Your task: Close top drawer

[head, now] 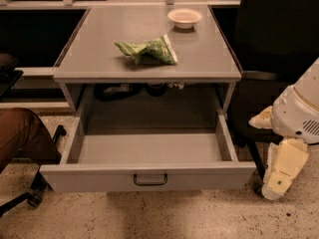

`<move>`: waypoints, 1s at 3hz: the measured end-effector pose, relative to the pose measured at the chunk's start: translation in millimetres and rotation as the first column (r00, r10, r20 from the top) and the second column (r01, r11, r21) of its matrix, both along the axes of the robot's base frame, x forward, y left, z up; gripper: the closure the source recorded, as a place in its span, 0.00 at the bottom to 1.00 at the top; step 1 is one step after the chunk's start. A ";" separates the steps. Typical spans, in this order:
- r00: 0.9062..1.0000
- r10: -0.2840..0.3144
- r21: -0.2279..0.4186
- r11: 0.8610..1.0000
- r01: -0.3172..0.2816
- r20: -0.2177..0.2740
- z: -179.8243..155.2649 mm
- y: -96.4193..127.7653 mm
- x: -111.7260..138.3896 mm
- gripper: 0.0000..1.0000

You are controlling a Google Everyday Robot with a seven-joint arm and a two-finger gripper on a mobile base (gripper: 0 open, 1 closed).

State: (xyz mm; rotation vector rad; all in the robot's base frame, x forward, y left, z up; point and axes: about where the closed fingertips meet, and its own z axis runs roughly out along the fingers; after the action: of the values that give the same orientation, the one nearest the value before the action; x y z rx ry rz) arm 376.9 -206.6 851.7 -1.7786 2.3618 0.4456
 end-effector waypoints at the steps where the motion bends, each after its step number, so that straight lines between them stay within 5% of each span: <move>1: 1.000 0.002 0.037 0.999 -0.001 -0.018 -11.9 0.3 -2.3 0.00; 3: 0.987 0.057 0.152 0.988 -0.035 -0.147 -94.5 14.4 -25.6 0.00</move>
Offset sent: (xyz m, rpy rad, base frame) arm -0.0394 0.0060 -0.1137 0.1760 0.2127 0.0232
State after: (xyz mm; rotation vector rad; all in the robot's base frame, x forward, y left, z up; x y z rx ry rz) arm 351.3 -192.1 757.2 -1.7926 2.3174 0.7677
